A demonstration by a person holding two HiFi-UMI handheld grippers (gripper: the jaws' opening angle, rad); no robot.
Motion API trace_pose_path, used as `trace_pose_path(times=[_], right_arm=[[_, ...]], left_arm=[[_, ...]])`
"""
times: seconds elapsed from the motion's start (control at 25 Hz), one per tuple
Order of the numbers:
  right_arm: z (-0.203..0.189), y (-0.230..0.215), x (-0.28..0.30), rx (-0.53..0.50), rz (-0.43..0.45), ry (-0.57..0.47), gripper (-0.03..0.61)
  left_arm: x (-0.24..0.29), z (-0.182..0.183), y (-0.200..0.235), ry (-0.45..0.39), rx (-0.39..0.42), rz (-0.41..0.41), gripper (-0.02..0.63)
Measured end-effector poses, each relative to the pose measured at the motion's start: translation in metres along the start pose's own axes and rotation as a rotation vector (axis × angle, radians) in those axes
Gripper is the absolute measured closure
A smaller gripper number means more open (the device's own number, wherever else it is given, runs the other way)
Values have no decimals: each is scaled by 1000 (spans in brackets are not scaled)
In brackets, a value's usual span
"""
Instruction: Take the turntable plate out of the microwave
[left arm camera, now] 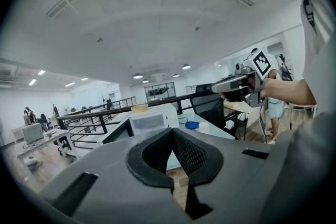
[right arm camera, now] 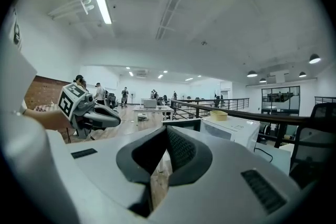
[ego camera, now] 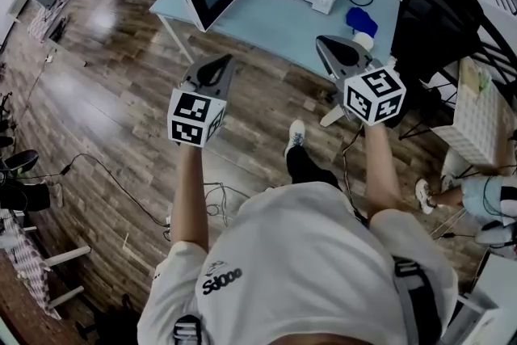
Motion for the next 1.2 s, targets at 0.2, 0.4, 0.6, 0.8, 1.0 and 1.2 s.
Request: trace_pose_path(times=[0.2, 0.4, 0.6, 0.8, 1.0, 1.2], right_arm=[[-16, -43, 50, 12, 3, -26, 572], [-31, -112, 110, 26, -14, -58, 572], [-41, -181, 162, 29, 11, -51, 572], [-48, -234, 189, 74, -16, -75, 572], [-65, -268, 207, 43, -11, -71, 572], [-88, -288, 223, 49, 29, -43, 572]], left_arm=[[45, 10, 36, 20, -6, 32, 595], [117, 39, 76, 33, 4, 61, 597], [192, 79, 105, 19, -9, 96, 597], [251, 101, 127, 48, -62, 76, 597], [302, 104, 136, 70, -135, 66, 597], [343, 101, 145, 60, -158, 75, 597]])
Point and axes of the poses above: the fingertips, and each gripper's own axes: x forward along the fingers, y to its left, z out of its top, the point moved 10 cm from there along -x, backward along the fingers, and after that the axes turned 15 degrees about -x, right-handed, at the moved point
